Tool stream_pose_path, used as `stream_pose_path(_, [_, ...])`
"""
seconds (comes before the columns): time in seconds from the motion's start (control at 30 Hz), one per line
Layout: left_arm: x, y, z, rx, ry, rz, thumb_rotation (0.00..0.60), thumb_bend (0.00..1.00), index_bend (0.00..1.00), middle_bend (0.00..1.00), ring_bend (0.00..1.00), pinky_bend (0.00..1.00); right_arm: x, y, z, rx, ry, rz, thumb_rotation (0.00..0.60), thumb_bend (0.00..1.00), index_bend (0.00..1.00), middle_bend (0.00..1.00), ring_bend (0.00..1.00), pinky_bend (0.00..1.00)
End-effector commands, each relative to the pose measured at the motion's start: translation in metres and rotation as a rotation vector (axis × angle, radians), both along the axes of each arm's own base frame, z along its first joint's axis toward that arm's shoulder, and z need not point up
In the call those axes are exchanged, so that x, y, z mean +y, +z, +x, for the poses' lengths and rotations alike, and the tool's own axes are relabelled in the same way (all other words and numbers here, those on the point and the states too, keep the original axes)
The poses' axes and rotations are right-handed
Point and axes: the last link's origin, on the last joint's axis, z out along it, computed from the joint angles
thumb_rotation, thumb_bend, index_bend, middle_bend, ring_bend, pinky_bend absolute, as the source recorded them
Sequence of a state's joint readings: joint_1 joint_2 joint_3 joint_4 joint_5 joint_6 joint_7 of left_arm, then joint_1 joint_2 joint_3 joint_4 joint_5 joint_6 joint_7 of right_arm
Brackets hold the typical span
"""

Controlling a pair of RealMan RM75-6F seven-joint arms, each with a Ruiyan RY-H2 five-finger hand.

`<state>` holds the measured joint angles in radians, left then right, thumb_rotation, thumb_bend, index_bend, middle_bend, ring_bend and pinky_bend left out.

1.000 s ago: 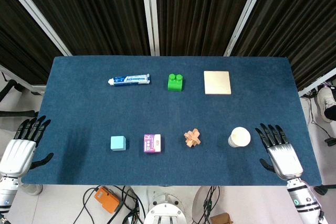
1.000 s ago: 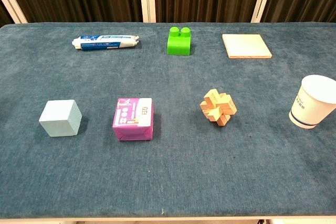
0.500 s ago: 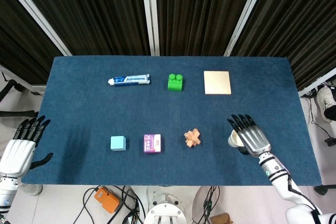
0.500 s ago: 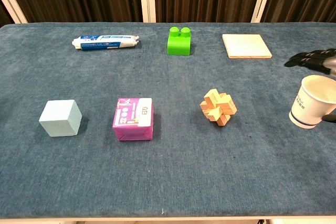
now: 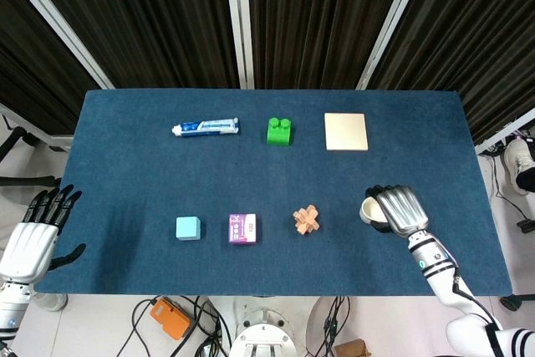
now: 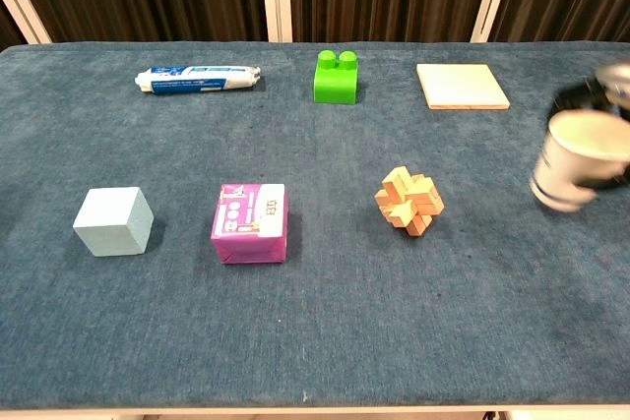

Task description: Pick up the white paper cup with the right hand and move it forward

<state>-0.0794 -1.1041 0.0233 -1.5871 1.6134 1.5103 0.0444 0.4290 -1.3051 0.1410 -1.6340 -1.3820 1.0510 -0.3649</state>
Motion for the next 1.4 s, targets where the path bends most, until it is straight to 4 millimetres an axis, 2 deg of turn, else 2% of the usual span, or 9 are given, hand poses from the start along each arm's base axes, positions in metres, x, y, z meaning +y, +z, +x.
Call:
stream_pose_path(0.03, [0.000, 0.000, 0.000, 0.000, 0.000, 0.001, 0.600, 0.15, 0.00, 0.00, 0.00, 0.01, -0.024, -0.002, 0.039, -0.059, 0.058, -0.038, 0.600, 0.40, 0.72, 0.56, 0.59, 0.62])
stream_pose_path(0.3, [0.002, 0.006, -0.004, -0.012, 0.015, 0.013, 0.600, 0.15, 0.00, 0.00, 0.00, 0.01, -0.067, -0.054, 0.122, -0.056, 0.111, -0.012, 0.600, 0.40, 0.70, 0.56, 0.59, 0.62])
stream_pose_path(0.6, [0.003, 0.010, -0.005, -0.024, 0.019, 0.017, 0.600, 0.15, 0.00, 0.00, 0.00, 0.01, -0.077, -0.112, 0.141, -0.019, 0.051, 0.078, 0.600, 0.40, 0.68, 0.56, 0.58, 0.62])
stream_pose_path(0.87, [0.003, 0.008, -0.005, -0.022, 0.018, 0.005, 0.600, 0.15, 0.00, 0.00, 0.00, 0.01, -0.079, -0.119, 0.144, -0.066, 0.011, 0.135, 0.600, 0.40, 0.55, 0.56, 0.55, 0.61])
stream_pose_path(0.97, [0.003, 0.008, -0.004, -0.021, 0.017, 0.006, 0.600, 0.15, 0.00, 0.00, 0.00, 0.01, -0.077, -0.121, 0.144, -0.058, 0.012, 0.164, 0.600, 0.40, 0.30, 0.47, 0.47, 0.58])
stream_pose_path(1.03, [0.002, 0.008, -0.004, -0.021, 0.016, 0.007, 0.600, 0.15, 0.00, 0.00, 0.00, 0.01, -0.076, -0.119, 0.143, -0.050, 0.014, 0.174, 0.600, 0.40, 0.07, 0.31, 0.32, 0.56])
stream_pose_path(1.07, [0.002, 0.008, -0.004, -0.022, 0.016, 0.007, 0.600, 0.15, 0.00, 0.00, 0.00, 0.01, -0.075, -0.118, 0.143, -0.046, 0.017, 0.177, 0.600, 0.40, 0.03, 0.27, 0.27, 0.55])
stream_pose_path(1.2, [0.002, 0.008, -0.005, -0.022, 0.015, 0.007, 0.600, 0.15, 0.00, 0.00, 0.00, 0.01, -0.070, -0.111, 0.142, -0.043, 0.022, 0.184, 0.600, 0.40, 0.00, 0.08, 0.11, 0.47])
stream_pose_path(1.4, [0.001, 0.009, -0.004, -0.023, 0.013, 0.010, 0.600, 0.15, 0.00, 0.00, 0.00, 0.01, -0.061, -0.089, 0.138, -0.038, 0.047, 0.150, 0.600, 0.40, 0.00, 0.00, 0.03, 0.40])
